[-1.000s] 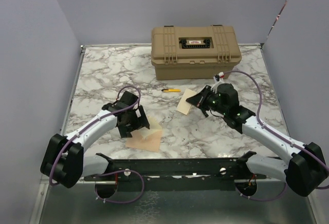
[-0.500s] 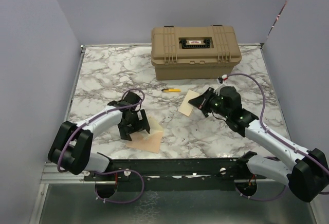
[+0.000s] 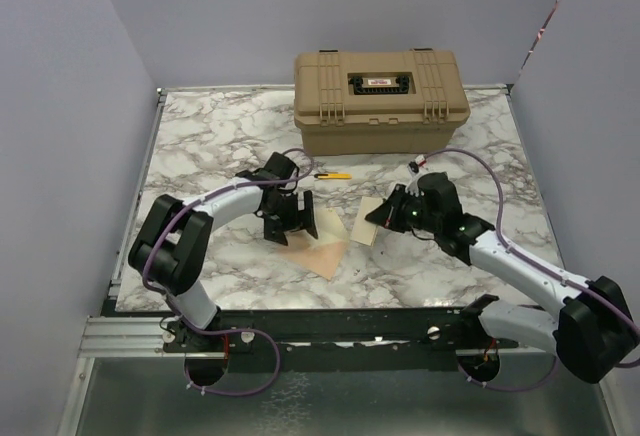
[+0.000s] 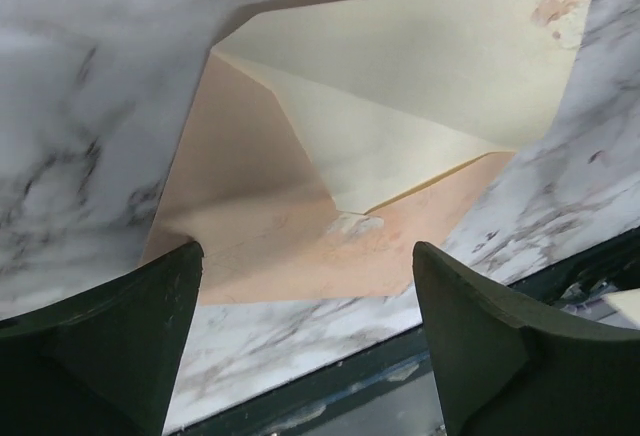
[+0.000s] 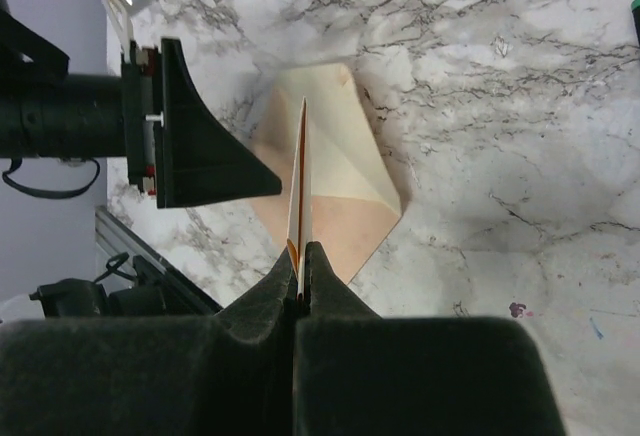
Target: Place the letter into the envelope and seal it
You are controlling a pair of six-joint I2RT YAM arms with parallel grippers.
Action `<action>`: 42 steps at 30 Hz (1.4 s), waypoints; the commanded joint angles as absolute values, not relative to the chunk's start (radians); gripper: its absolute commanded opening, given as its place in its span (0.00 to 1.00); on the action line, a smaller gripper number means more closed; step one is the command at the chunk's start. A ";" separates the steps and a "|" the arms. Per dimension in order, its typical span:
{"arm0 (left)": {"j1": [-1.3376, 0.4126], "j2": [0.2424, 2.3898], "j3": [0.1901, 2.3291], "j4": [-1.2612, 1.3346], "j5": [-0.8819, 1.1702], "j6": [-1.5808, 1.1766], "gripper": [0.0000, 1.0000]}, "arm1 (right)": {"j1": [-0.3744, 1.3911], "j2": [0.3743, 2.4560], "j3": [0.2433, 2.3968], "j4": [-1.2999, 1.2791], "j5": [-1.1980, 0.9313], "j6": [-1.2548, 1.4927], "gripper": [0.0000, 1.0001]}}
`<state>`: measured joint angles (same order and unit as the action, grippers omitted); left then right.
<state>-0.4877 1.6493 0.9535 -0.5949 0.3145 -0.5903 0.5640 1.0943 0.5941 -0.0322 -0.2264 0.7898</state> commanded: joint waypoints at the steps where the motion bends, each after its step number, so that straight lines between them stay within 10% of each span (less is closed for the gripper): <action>1: -0.515 1.753 0.998 -0.344 0.296 -0.466 0.86 | 0.572 1.139 0.589 -0.033 -0.305 0.731 0.01; 18: -0.515 1.349 0.770 -0.365 0.149 -0.539 0.86 | 0.571 1.438 0.848 -0.079 -0.342 0.255 0.01; 42: -0.512 1.489 0.760 -0.386 0.229 -0.617 0.79 | 0.577 1.684 0.885 -0.085 -0.536 0.263 0.01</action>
<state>-0.5163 1.4368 0.7441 -0.3756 0.1967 -0.5941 0.5644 1.6917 0.9386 -0.1078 -0.4381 0.1898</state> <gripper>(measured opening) 0.813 0.006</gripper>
